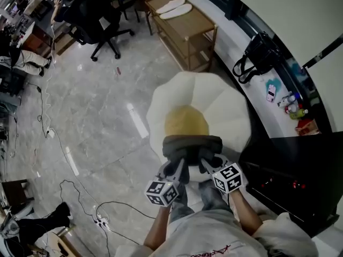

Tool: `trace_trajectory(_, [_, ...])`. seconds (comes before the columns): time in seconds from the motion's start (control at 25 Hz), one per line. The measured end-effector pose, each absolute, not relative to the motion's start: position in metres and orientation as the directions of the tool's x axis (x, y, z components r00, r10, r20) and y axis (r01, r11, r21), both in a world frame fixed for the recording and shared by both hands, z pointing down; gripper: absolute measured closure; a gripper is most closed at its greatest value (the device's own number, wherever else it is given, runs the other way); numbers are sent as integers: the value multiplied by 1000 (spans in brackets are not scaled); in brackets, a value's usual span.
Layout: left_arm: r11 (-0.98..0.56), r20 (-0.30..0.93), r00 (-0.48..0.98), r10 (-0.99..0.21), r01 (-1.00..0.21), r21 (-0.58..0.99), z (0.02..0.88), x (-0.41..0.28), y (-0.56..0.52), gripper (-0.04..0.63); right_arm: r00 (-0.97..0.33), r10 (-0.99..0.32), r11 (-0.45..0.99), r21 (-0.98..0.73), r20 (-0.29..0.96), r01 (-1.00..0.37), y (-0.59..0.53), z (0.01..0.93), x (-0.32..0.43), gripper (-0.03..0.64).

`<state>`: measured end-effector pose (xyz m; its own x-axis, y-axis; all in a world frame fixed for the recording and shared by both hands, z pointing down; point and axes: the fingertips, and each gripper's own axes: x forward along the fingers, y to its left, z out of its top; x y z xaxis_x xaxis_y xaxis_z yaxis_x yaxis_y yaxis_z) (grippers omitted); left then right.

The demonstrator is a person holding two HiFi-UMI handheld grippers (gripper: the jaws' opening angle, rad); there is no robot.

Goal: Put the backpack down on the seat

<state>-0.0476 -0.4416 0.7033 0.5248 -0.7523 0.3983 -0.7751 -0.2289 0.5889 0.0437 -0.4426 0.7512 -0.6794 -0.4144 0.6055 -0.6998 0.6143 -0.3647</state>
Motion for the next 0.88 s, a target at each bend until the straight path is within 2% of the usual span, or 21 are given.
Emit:
trace_trajectory(0.28, [-219, 408, 519, -752, -779, 587, 718, -56, -469, 506, -679, -408, 618, -363, 610, -697, -471, 765, 35, 540])
trace_trajectory(0.88, [-271, 383, 527, -759, -790, 550, 734, -68, -599, 506, -658, -470, 613, -318, 588, -723, -605, 779, 22, 538])
